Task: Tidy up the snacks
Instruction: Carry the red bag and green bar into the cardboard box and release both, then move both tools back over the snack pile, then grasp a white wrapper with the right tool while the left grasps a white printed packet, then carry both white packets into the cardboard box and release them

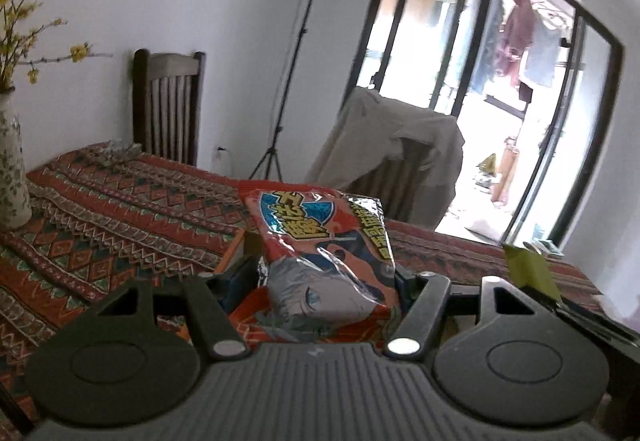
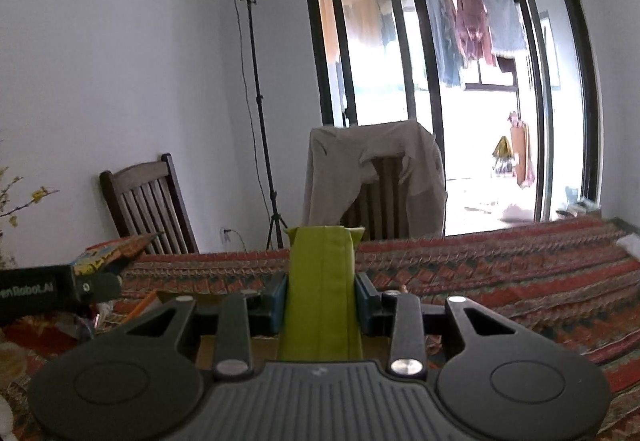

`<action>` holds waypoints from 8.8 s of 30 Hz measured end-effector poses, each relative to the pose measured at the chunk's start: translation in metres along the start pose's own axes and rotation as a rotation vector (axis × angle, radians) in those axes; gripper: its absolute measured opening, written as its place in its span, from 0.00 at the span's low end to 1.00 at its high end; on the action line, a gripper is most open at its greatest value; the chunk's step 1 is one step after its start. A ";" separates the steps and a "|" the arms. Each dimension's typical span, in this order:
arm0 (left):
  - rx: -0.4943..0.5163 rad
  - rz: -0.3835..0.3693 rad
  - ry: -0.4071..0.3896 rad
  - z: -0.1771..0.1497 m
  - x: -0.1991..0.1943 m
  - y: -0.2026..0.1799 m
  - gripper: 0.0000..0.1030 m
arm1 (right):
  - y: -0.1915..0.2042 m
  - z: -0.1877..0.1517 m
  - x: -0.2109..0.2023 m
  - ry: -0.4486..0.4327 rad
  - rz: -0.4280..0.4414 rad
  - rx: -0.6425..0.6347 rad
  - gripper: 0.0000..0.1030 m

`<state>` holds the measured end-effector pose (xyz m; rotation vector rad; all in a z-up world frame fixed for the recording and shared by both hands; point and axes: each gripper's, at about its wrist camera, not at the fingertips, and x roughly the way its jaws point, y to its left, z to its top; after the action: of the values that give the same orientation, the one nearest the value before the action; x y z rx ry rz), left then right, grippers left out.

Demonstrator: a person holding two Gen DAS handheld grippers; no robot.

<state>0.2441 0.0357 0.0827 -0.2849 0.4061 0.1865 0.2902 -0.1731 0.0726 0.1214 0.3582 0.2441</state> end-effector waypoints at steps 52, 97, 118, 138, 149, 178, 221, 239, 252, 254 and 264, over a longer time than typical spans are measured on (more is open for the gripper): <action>0.033 -0.031 -0.067 -0.010 -0.060 0.022 1.00 | -0.009 -0.016 -0.051 -0.001 0.007 -0.031 1.00; 0.117 -0.044 0.022 -0.146 -0.115 0.099 1.00 | -0.043 -0.141 -0.162 0.194 -0.039 -0.090 1.00; 0.102 -0.060 0.044 -0.146 -0.111 0.101 1.00 | -0.042 -0.135 -0.102 0.249 0.183 -0.165 0.34; 0.097 -0.037 0.060 -0.145 -0.108 0.100 1.00 | -0.064 -0.135 -0.134 0.040 0.075 -0.027 0.11; 0.117 -0.018 0.119 -0.124 -0.101 0.088 1.00 | -0.068 -0.138 -0.135 0.020 0.072 -0.002 0.11; 0.141 0.121 0.477 -0.077 0.000 0.093 0.57 | -0.077 -0.139 -0.138 -0.005 0.084 0.036 0.11; 0.106 0.197 0.311 -0.107 -0.048 0.113 0.45 | -0.068 -0.140 -0.144 -0.032 0.079 -0.016 0.11; 0.138 0.026 0.061 -0.049 -0.086 0.056 0.45 | -0.045 -0.094 -0.147 -0.135 0.081 -0.078 0.11; 0.089 -0.049 0.023 -0.028 -0.030 0.009 0.45 | -0.013 -0.040 -0.071 -0.103 0.079 -0.033 0.11; 0.060 -0.034 0.012 -0.026 -0.020 0.012 0.45 | -0.011 -0.039 -0.058 -0.107 0.075 -0.015 0.11; 0.076 -0.034 0.063 -0.042 0.009 0.023 0.45 | -0.008 -0.063 -0.029 -0.034 0.081 -0.056 0.11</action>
<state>0.2318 0.0453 0.0362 -0.2228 0.4693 0.1291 0.2427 -0.1833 0.0224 0.0844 0.3125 0.3312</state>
